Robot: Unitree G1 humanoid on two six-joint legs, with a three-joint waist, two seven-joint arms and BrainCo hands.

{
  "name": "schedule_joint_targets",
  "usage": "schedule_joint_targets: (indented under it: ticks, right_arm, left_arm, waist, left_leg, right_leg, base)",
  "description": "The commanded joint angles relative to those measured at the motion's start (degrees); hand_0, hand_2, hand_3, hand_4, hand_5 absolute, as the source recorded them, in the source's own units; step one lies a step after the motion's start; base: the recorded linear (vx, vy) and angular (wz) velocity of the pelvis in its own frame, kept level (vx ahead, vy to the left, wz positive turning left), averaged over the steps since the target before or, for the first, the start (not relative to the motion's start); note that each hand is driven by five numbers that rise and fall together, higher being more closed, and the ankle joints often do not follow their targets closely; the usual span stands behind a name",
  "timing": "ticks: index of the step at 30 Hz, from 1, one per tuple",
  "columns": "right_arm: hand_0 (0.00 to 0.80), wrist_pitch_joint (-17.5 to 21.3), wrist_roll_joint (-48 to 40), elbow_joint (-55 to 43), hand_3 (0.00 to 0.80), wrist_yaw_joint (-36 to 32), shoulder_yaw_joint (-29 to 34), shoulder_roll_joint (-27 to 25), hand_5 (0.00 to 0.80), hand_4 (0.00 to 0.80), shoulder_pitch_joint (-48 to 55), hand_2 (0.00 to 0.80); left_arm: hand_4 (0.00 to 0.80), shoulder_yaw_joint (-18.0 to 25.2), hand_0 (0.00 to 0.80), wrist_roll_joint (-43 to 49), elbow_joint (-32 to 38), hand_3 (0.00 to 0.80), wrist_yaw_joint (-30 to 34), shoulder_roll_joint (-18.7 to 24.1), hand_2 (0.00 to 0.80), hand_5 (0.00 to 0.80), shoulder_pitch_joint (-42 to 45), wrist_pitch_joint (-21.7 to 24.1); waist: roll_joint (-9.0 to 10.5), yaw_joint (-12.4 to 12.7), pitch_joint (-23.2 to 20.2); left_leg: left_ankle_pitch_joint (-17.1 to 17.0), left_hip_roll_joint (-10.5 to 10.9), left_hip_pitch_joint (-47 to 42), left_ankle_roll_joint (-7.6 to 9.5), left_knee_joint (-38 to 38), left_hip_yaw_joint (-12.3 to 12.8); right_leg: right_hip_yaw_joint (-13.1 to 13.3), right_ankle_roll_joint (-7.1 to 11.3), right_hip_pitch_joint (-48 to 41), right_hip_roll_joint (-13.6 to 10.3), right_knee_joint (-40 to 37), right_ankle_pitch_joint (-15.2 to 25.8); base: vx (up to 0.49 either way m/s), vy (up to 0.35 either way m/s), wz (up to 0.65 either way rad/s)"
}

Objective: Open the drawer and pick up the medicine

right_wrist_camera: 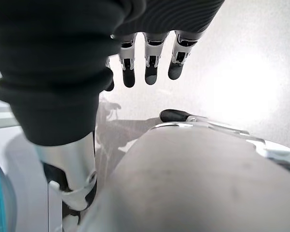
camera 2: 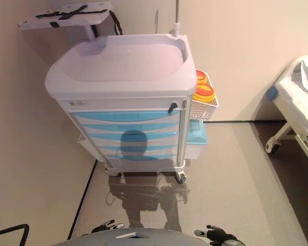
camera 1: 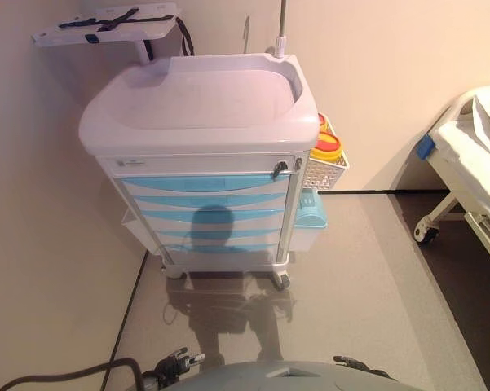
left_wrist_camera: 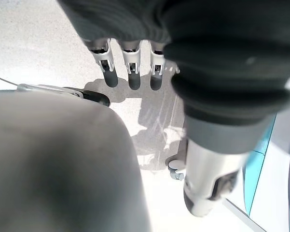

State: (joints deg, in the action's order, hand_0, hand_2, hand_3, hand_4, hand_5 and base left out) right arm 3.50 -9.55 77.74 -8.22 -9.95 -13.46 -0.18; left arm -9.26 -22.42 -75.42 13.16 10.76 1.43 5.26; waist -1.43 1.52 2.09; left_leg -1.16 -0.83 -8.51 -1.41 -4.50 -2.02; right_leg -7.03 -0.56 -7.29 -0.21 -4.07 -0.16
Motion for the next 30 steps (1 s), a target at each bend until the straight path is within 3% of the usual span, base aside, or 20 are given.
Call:
schedule_joint_targets:
  ticks: [1,20,30]
  right_arm:
    - [0.0,1.18,-1.24,0.32,0.0,-1.34,-1.61,2.47,0.0,0.0,-2.55,0.0]
    - [0.0,2.07,-1.64,0.19,0.0,-1.22,-1.09,2.11,0.0,0.0,-2.51,0.0]
    - [0.0,3.28,-1.19,-0.49,0.0,0.15,-0.51,1.67,0.0,0.0,-1.68,0.0]
  left_arm:
    - [0.0,-0.56,0.0,2.22,-2.31,0.0,1.05,-0.85,0.0,0.0,-3.32,1.72]
    - [0.0,-0.3,0.0,0.89,-2.38,0.0,-1.7,-1.04,0.0,0.0,-3.12,1.97]
    - [0.0,0.64,0.0,0.33,-2.94,0.0,-2.38,-0.78,0.0,0.0,-3.17,2.93]
  waist:
    - [2.79,0.72,0.64]
    - [2.93,0.52,1.75]
    - [3.89,0.02,3.0]
  left_leg:
    - [2.92,5.81,1.32,3.83,1.03,2.48]
    - [3.13,5.73,1.8,3.95,1.97,2.73]
    - [4.02,5.79,3.01,4.3,3.57,3.89]
  right_leg:
    - [1.16,2.4,1.12,-0.63,1.13,1.38]
    - [1.46,2.3,1.64,-0.61,1.92,1.27]
    - [2.66,2.55,3.02,-0.63,2.09,1.91]
  base:
    - [0.0,0.0,0.0]
    - [0.003,0.001,0.0]
    - [0.049,0.021,-0.04]
